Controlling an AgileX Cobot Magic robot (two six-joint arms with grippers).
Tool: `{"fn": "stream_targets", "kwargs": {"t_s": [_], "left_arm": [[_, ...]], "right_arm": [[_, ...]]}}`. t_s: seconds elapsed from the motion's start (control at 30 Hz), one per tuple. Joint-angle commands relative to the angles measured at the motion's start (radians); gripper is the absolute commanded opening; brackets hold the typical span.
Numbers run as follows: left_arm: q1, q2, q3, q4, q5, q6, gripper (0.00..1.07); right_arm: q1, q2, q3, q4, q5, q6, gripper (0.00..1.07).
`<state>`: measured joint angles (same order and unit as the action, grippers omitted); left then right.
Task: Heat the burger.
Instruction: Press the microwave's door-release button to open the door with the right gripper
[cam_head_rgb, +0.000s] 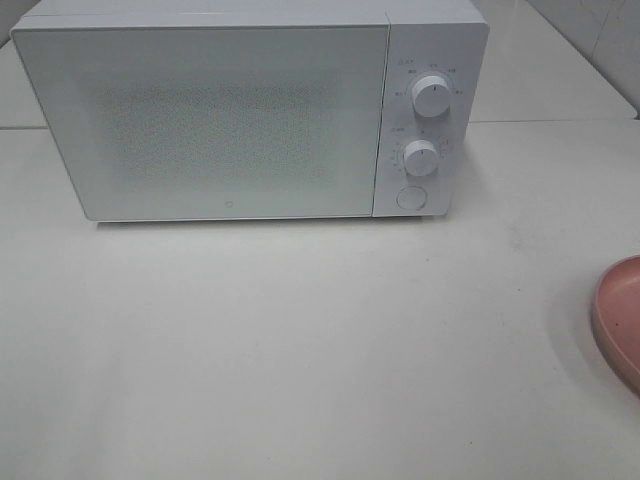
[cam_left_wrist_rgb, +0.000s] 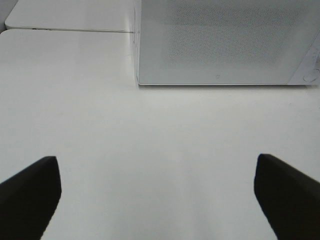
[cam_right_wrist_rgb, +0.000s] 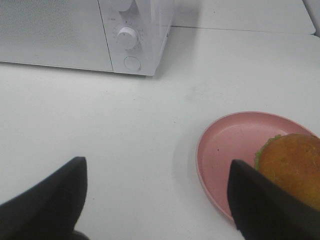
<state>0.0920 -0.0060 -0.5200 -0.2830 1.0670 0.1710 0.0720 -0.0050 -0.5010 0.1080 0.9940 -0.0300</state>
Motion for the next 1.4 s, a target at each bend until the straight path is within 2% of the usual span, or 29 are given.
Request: {"fn": "stream_targets", "kwargs": {"t_s": [0.03, 0.77, 1.03, 1.2, 1.4], "left_arm": [[0.001, -0.018, 0.002, 0.005, 0.005, -0.004, 0.98], [0.001, -0.018, 0.002, 0.005, 0.005, -0.004, 0.98], [0.001, -0.018, 0.002, 0.005, 0.005, -0.004, 0.98], [0.001, -0.018, 0.002, 0.005, 0.005, -0.004, 0.98], [0.001, -0.018, 0.002, 0.005, 0.005, -0.004, 0.98]], "right_arm": [[0.001, -0.017, 0.002, -0.005, -0.002, -0.004, 0.75], [0.001, -0.014, -0.015, 0.000, -0.030, -0.004, 0.75], [0.001, 0.095, -0.024, 0.000, -0.115, -0.004, 0.75], [0.001, 0.235, -0.024, 0.000, -0.290, -0.004, 0.75], [0.001, 0.318, -0.024, 0.000, -0.382, -0.004, 0.75]]}}
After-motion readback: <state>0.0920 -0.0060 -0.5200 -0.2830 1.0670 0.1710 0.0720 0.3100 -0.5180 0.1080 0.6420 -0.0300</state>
